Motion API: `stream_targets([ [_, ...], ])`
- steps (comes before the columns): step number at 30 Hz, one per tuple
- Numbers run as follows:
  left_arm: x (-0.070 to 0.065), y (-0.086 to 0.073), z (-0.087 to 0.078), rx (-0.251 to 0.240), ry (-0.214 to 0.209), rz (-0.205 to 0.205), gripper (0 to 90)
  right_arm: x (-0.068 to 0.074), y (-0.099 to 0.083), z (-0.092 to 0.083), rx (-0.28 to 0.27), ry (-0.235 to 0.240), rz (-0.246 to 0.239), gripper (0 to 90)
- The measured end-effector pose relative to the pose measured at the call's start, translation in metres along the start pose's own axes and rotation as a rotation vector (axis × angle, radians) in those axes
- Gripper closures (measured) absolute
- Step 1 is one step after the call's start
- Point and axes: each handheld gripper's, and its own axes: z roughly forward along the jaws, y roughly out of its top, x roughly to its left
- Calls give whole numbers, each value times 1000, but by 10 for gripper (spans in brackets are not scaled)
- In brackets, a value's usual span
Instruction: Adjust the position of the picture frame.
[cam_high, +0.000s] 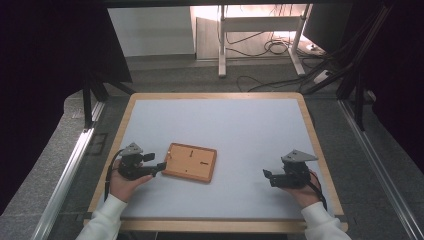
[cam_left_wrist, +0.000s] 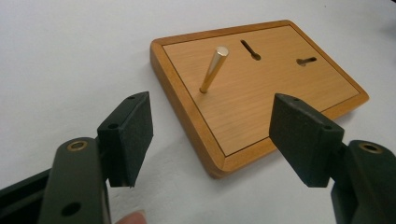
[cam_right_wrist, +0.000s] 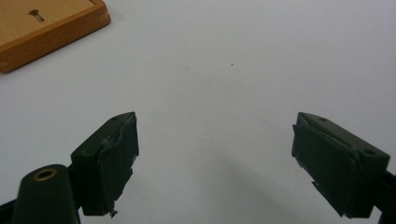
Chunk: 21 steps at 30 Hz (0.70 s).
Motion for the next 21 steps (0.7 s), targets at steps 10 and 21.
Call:
stream_targets([
  [10,-5,1,1,18,-1,35,329,0,-8,-4,-5,-11,-15,159],
  [21,-6,-2,0,24,26,24,333,0,-14,-6,13,-1,-29,174],
])
